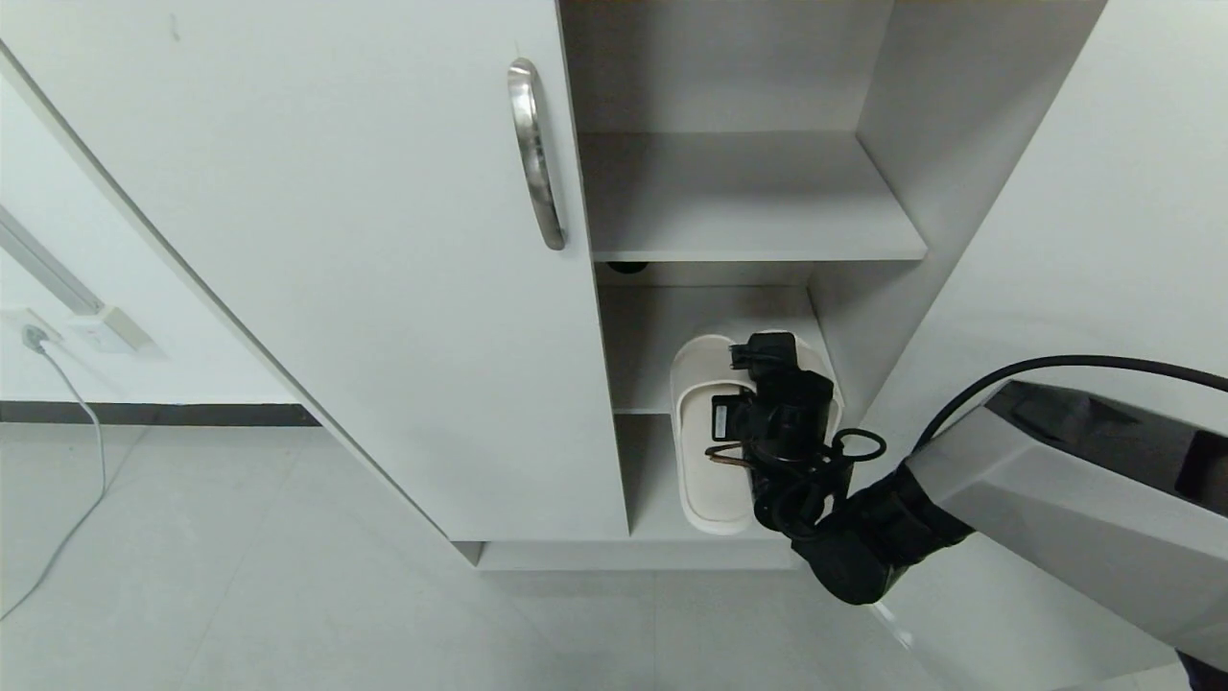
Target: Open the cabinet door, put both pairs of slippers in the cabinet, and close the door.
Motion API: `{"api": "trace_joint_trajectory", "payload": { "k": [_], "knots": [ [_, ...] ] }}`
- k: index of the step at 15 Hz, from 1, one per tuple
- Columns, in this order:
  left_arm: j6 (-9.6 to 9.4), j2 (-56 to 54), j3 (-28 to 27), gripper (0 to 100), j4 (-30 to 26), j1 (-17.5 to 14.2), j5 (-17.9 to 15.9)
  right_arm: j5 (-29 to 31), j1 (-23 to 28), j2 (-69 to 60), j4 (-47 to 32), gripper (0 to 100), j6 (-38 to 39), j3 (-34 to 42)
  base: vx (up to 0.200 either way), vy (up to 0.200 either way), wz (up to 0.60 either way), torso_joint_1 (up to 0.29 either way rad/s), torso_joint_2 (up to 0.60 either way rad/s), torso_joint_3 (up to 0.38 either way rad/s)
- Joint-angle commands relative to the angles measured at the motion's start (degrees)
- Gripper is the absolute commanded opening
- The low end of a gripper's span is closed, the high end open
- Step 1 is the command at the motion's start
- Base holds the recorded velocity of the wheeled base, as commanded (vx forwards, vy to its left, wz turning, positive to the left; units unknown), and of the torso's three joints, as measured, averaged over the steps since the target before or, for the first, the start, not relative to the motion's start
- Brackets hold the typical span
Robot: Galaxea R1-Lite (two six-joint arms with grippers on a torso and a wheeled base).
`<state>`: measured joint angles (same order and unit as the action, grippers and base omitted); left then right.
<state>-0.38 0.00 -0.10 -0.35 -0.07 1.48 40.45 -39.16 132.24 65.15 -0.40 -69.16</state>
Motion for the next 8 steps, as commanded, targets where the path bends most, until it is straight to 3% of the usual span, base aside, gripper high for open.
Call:
{"api": "trace_joint_trajectory", "payload": {
  "k": [1, 2, 8],
  "knots": [
    [0.03, 0.0, 0.0, 0, 0.0, 0.0, 0.0, 0.1, 0.3, 1.2, 0.0, 0, 0.0, -1.2, 0.200, 0.000, 0.00, -0.012, 0.00, 0.002],
    [0.03, 0.0, 0.0, 0, 0.1, 0.0, 0.0, 0.1, 0.3, 1.4, 0.0, 0, 0.0, -1.7, 0.200, 0.000, 0.00, -0.002, 0.00, 0.012],
    [0.03, 0.0, 0.0, 0, 0.1, 0.0, 0.0, -0.1, 1.0, 2.3, -4.2, 0, 0.0, -7.9, 0.000, 0.000, 0.00, 0.000, 0.00, 0.000]
  ]
}}
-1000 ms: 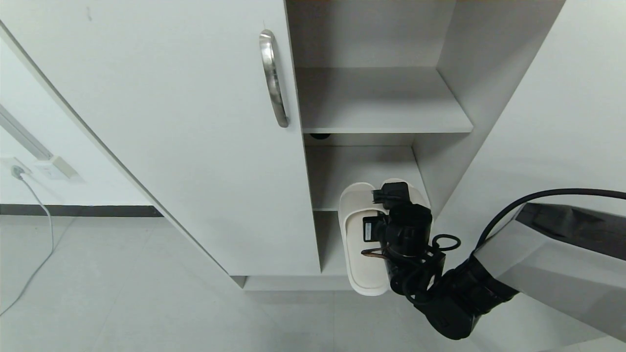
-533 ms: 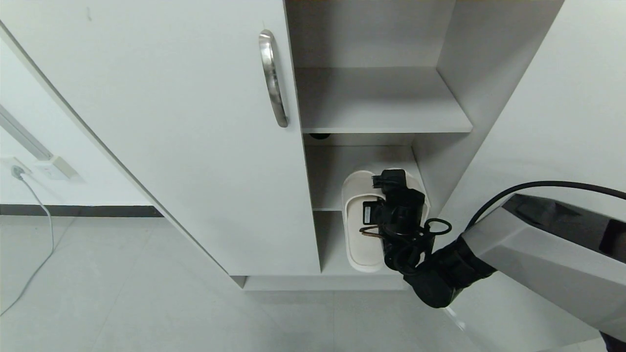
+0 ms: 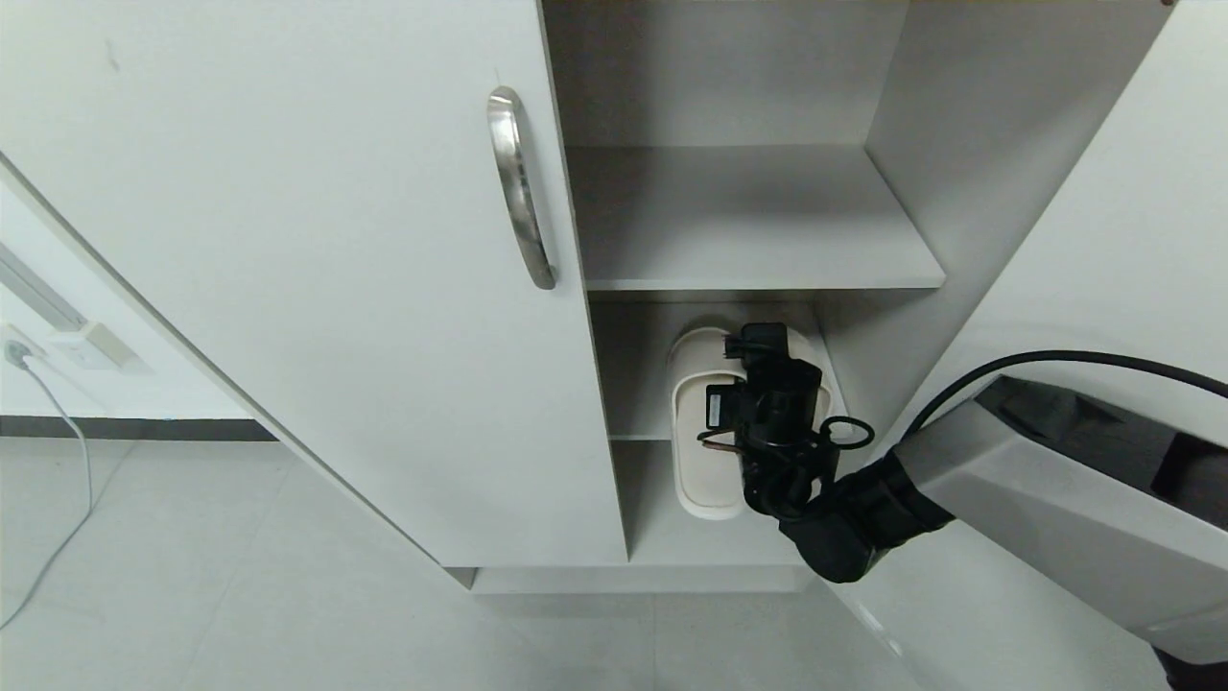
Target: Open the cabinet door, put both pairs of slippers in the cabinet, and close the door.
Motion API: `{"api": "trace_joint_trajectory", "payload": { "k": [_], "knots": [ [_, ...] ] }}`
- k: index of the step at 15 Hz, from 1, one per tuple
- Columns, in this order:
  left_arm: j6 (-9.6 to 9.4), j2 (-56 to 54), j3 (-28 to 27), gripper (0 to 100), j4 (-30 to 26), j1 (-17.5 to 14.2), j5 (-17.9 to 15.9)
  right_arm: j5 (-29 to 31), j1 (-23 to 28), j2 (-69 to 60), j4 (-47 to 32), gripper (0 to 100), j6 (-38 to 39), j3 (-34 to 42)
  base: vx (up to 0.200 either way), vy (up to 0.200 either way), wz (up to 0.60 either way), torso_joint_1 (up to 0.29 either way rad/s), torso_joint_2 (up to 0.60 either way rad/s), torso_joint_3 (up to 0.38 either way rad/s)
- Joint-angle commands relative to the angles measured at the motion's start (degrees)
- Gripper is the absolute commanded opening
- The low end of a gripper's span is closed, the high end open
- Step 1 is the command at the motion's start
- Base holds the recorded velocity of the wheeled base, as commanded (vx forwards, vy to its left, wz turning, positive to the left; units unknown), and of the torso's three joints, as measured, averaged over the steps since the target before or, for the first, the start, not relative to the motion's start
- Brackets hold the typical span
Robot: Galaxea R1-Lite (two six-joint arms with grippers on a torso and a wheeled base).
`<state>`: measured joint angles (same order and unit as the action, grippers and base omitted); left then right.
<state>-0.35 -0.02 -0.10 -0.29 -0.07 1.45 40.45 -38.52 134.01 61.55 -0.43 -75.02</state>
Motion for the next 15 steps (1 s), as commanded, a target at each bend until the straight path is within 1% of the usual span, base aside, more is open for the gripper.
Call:
{"api": "trace_joint_trajectory", "payload": {
  "k": [1, 2, 3, 9, 15],
  "knots": [
    [0.00, 0.0, 0.0, 0, -0.1, 0.0, 0.0, -0.7, 0.7, 1.1, -1.9, 0, 0.0, -3.8, 0.000, 0.000, 0.00, 0.000, 0.00, 0.000],
    [0.00, 0.1, 0.0, 0, 0.0, 0.0, 0.0, -1.0, 0.9, 1.3, -2.8, 0, 0.0, -4.7, 0.000, 0.000, 0.00, 0.000, 0.00, 0.000],
    [0.00, 0.0, 0.0, 0, 0.0, 0.0, 0.0, -1.7, 1.6, 1.9, -5.0, 0, 0.0, -7.1, 0.000, 0.000, 0.00, 0.000, 0.00, 0.000],
    [0.00, 0.1, 0.0, 0, 0.0, 0.0, 0.0, -3.7, 2.7, 3.6, -12.6, 0, 0.0, -17.4, 0.000, 0.000, 0.00, 0.000, 0.00, 0.000],
    [0.00, 0.1, 0.0, 0, 0.0, 0.0, 0.0, -4.1, 2.9, 5.9, -16.3, 0, -0.1, -21.5, 0.000, 0.000, 0.00, 0.000, 0.00, 0.000]
  ]
}}
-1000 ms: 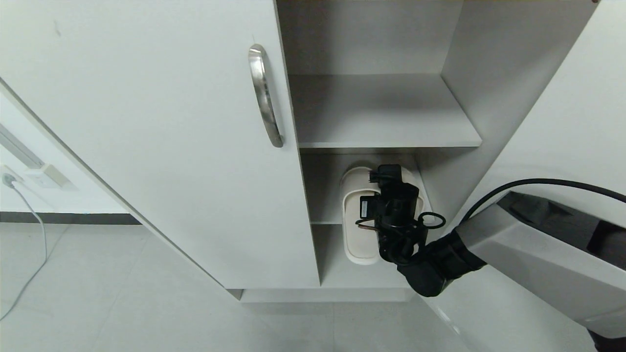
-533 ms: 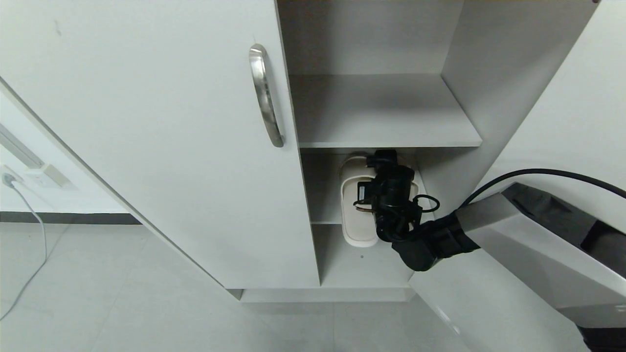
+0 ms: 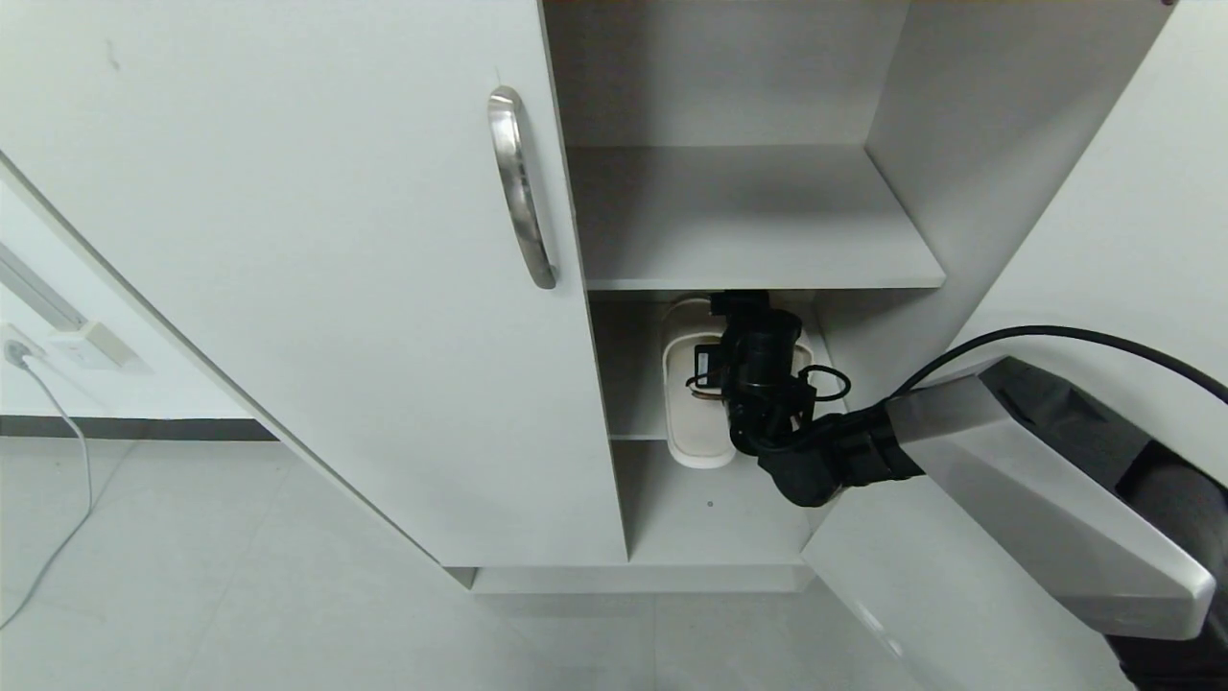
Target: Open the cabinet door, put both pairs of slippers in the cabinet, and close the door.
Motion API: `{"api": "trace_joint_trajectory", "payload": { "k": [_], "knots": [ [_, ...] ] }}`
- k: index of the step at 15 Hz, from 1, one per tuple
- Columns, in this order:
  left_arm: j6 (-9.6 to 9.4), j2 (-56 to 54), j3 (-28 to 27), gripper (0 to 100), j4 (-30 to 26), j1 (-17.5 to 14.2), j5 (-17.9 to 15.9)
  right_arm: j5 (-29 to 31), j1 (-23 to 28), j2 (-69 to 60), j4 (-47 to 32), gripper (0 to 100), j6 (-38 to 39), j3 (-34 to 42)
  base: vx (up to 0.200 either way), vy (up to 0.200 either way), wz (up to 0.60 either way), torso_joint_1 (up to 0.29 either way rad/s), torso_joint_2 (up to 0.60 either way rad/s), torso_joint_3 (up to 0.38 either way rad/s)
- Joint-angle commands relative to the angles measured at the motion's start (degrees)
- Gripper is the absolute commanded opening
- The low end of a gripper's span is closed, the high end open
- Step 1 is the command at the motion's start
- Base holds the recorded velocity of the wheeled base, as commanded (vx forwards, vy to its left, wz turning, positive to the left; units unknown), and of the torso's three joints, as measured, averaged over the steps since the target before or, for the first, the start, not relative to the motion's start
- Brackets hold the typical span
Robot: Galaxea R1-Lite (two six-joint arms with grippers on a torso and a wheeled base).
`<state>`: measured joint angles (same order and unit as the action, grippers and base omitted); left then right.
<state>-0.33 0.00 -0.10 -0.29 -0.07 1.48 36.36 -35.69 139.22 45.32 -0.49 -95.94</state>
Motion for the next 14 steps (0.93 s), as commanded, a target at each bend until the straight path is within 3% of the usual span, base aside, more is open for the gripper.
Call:
{"api": "trace_joint_trajectory", "payload": {
  "k": [1, 10, 11, 14],
  "knots": [
    [-0.02, 0.0, 0.0, 0, 0.0, 0.0, 0.0, -0.1, 0.1, 1.2, -0.1, 0, 0.0, -0.9, 0.000, 0.000, 0.00, 0.000, 0.00, 0.000],
    [-0.02, 0.0, 0.0, 0, 0.0, 0.0, 0.0, 0.0, 0.2, 2.9, -0.5, 0, 0.0, -2.9, 0.000, 0.000, 0.00, 0.000, 0.00, 0.000],
    [-0.02, 0.1, 0.0, 0, 0.0, 0.0, 0.1, 0.0, 0.2, 2.7, -0.4, 100, 0.0, -2.8, 0.000, 0.000, 0.00, 0.000, 0.00, 0.000],
    [-0.02, 0.0, 0.0, 0, 0.0, 0.0, 0.1, 0.3, 0.0, 1.6, -0.1, 100, 0.0, -0.5, 0.000, 0.000, 0.00, 0.000, 0.00, 0.000]
  ]
}}
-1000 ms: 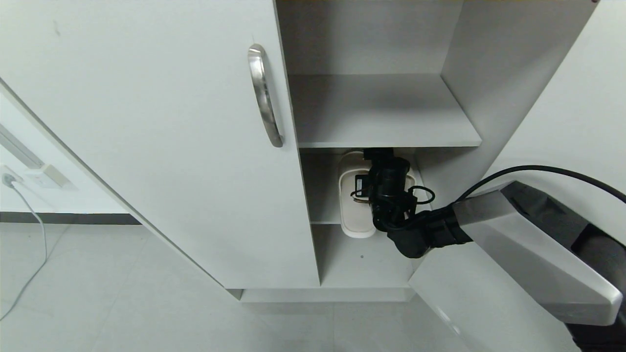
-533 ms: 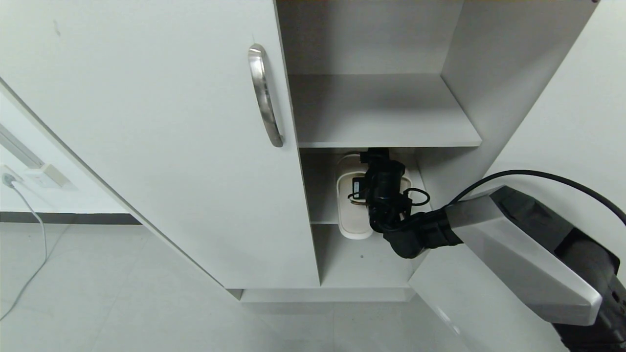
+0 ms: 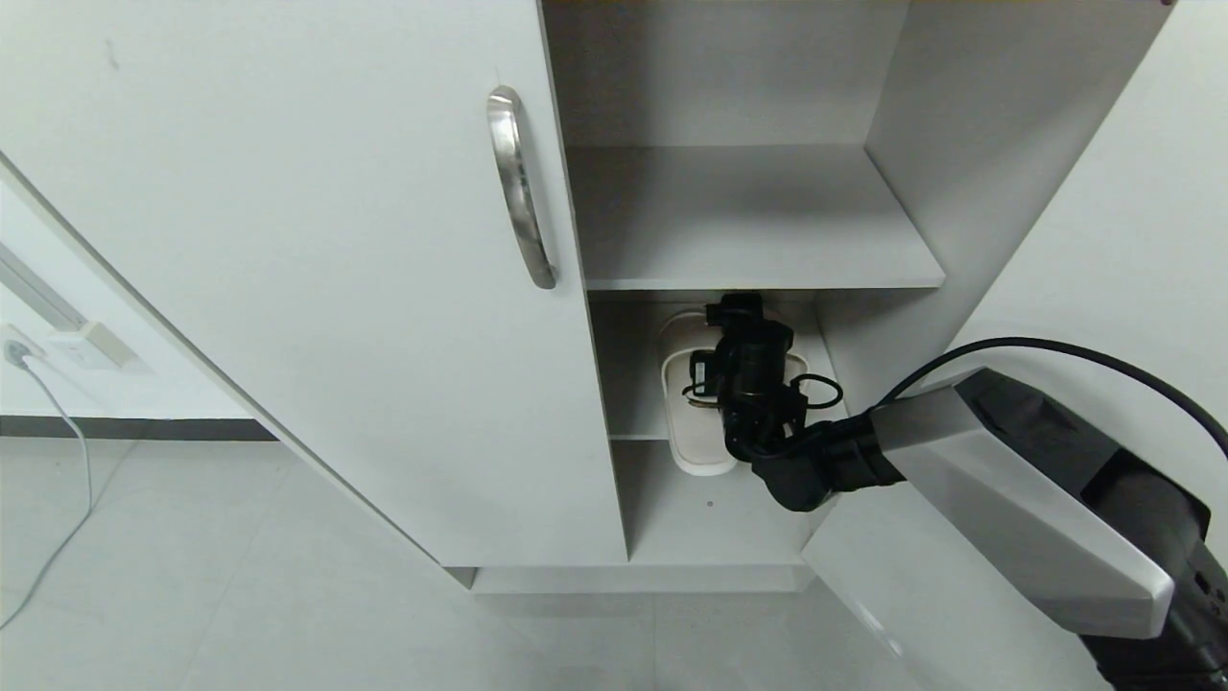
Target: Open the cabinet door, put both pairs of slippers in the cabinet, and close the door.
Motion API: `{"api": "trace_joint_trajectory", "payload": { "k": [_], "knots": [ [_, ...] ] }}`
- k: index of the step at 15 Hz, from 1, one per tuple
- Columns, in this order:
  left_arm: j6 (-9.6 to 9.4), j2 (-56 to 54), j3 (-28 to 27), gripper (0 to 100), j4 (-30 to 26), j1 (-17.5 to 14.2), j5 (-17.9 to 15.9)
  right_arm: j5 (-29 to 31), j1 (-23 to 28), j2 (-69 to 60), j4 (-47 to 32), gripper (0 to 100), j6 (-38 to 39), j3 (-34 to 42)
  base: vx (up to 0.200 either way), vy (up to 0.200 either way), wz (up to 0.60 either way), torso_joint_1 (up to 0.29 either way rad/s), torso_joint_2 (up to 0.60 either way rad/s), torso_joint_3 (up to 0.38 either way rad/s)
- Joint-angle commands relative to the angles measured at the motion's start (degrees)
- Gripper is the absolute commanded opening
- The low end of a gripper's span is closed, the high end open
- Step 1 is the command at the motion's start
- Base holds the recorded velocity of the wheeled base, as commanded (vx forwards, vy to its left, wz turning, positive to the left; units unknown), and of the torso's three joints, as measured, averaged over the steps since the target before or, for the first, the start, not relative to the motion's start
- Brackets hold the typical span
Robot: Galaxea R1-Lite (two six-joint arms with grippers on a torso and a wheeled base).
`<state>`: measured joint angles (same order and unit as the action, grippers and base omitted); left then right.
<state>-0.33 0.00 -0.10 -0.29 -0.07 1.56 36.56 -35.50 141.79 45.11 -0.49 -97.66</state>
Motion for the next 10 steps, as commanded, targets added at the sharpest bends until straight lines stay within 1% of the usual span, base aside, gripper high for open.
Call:
{"api": "trace_joint_trajectory", "payload": {
  "k": [1, 5, 7, 8, 9, 10],
  "knots": [
    [-0.02, 0.0, 0.0, 0, -0.1, 0.0, 0.1, 0.1, -0.6, -3.2, 0.8, 100, 0.0, 4.7, 0.000, 0.000, 0.00, 0.000, 0.00, 0.000],
    [-0.02, 0.0, 0.0, 0, 0.0, 0.0, 0.1, 0.4, -2.9, -10.0, 4.9, 100, 0.0, 15.7, 0.000, 0.000, 0.00, 0.000, 0.00, 0.000],
    [-0.02, 0.1, 0.0, 0, -0.1, 0.0, 0.1, 0.4, -4.4, -13.9, 9.0, 100, 0.0, 23.5, 0.000, 0.000, 0.00, 0.000, 0.00, 0.000],
    [-0.11, 0.1, 0.0, 0, -0.1, -0.1, 0.1, 0.6, -5.6, -16.4, 11.8, 100, 0.0, 28.8, 0.000, 0.000, 0.00, 0.000, 0.00, 0.000],
    [-0.11, 0.0, 0.0, 0, -0.1, 0.0, 0.1, 0.7, -6.3, -18.0, 13.0, 100, 0.0, 32.2, 0.000, 0.000, 0.00, 0.000, 0.00, 0.000],
    [-0.02, 0.0, 0.0, 0, 0.0, 0.0, 0.1, 0.7, -7.7, -20.5, 14.6, 100, 0.0, 37.2, 0.000, 0.000, 0.00, 0.000, 0.00, 0.000]
  ]
}}
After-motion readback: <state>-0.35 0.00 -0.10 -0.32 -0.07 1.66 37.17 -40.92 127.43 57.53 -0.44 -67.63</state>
